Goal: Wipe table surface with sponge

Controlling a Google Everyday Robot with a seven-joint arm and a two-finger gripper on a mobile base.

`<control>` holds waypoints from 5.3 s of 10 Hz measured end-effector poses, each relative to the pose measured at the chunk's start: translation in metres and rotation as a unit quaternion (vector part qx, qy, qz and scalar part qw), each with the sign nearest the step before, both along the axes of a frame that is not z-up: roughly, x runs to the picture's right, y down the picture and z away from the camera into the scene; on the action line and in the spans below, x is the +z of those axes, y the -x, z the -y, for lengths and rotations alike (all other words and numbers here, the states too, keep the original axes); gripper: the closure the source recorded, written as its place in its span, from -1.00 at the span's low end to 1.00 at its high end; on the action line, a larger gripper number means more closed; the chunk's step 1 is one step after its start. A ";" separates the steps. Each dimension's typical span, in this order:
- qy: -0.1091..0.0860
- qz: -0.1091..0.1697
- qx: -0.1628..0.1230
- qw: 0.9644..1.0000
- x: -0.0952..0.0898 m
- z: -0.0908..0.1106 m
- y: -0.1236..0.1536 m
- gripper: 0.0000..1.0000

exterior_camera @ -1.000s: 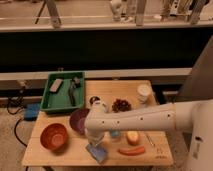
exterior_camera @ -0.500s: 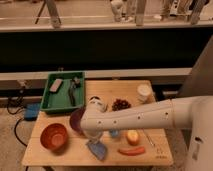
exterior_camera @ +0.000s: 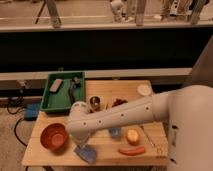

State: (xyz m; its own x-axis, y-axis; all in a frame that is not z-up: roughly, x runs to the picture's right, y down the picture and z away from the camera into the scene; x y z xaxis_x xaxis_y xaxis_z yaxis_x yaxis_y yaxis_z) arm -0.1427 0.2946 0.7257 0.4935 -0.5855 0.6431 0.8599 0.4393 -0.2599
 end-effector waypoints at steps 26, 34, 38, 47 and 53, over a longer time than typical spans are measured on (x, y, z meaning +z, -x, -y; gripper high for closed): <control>0.000 -0.015 -0.050 0.999 -0.007 -0.003 -0.002 1.00; -0.033 0.031 -0.070 0.997 -0.012 0.034 0.041 1.00; -0.031 -0.018 -0.033 0.999 0.015 0.052 -0.025 1.00; -0.015 -0.132 0.005 0.991 0.041 0.050 -0.122 1.00; 0.014 -0.082 -0.043 0.996 0.019 0.000 -0.072 1.00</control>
